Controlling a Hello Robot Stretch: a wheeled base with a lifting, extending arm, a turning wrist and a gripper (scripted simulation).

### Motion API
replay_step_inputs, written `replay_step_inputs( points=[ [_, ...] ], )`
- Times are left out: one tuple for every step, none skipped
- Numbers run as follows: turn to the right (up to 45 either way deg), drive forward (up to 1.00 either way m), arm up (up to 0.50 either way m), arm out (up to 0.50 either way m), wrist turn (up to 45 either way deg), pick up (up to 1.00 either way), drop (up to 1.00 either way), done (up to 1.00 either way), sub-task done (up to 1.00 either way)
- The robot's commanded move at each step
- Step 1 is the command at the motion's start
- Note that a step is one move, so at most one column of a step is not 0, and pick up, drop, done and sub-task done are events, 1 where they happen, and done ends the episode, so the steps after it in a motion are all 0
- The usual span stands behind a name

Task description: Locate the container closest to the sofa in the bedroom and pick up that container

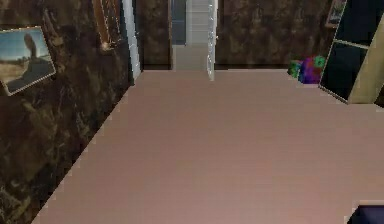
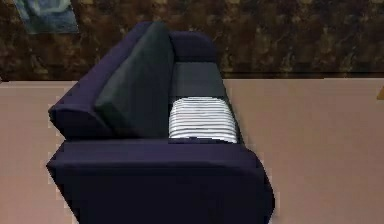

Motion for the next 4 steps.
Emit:
replay_step_inputs(
  points=[
    [0.0, 1.0, 0.0, 0.0, 0.0, 0.0, 0.0, 0.0, 0.0],
    [0.0, 1.0, 0.0, 0.0, 0.0, 0.0, 0.0, 0.0, 0.0],
    [0.0, 1.0, 0.0, 0.0, 0.0, 0.0, 0.0, 0.0, 0.0],
    [0.0, 1.0, 0.0, 0.0, 0.0, 0.0, 0.0, 0.0, 0.0]
  ],
)
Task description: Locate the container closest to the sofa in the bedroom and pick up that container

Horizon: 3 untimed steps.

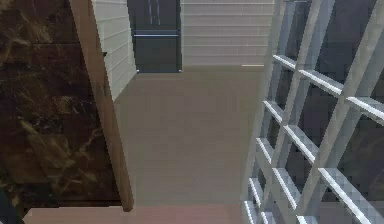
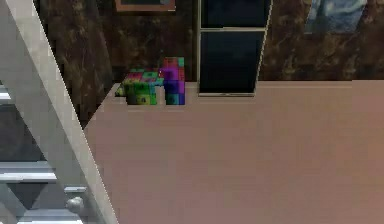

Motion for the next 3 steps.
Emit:
replay_step_inputs(
  points=[
    [-6.0, 0.0, 0.0, 0.0, 0.0, 0.0, 0.0, 0.0, 0.0],
    [0.0, 0.1, 0.0, 0.0, 0.0, 0.0, 0.0, 0.0, 0.0],
    [12.0, 0.0, 0.0, 0.0, 0.0, 0.0, 0.0, 0.0, 0.0]
  ],
)
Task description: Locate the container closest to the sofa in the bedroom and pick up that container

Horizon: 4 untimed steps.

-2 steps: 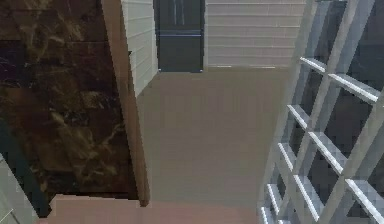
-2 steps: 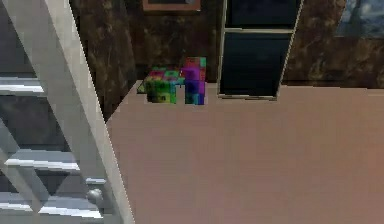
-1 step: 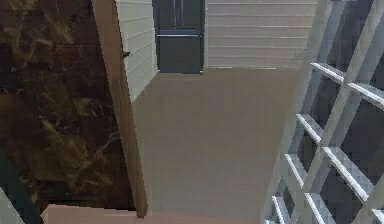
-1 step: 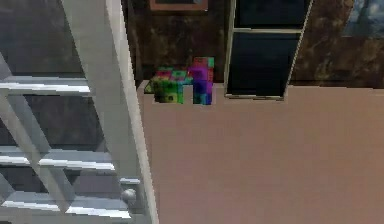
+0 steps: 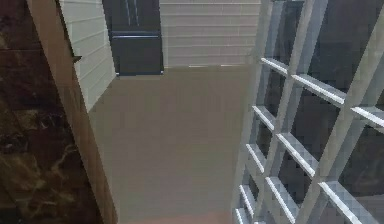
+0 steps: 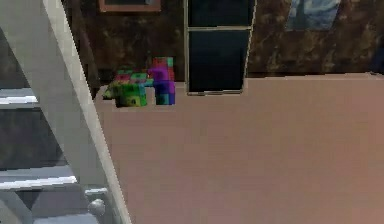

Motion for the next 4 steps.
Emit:
replay_step_inputs(
  points=[
    [0.0, 1.0, 0.0, 0.0, 0.0, 0.0, 0.0, 0.0, 0.0],
    [12.0, 0.0, 0.0, 0.0, 0.0, 0.0, 0.0, 0.0, 0.0],
    [0.0, 0.2, 0.0, 0.0, 0.0, 0.0, 0.0, 0.0, 0.0],
    [-15.0, 0.0, 0.0, 0.0, 0.0, 0.0, 0.0, 0.0, 0.0]
  ],
)
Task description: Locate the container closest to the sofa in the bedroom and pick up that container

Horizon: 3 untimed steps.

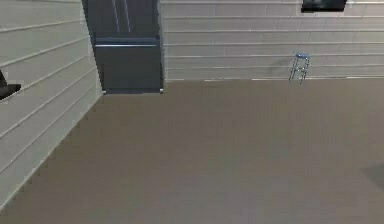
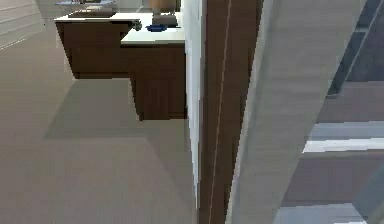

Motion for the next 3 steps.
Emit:
replay_step_inputs(
  points=[
    [0.0, 0.45, 0.0, 0.0, 0.0, 0.0, 0.0, 0.0, 0.0],
    [45.0, 0.0, 0.0, 0.0, 0.0, 0.0, 0.0, 0.0, 0.0],
    [9.0, 0.0, 0.0, 0.0, 0.0, 0.0, 0.0, 0.0, 0.0]
  ],
)
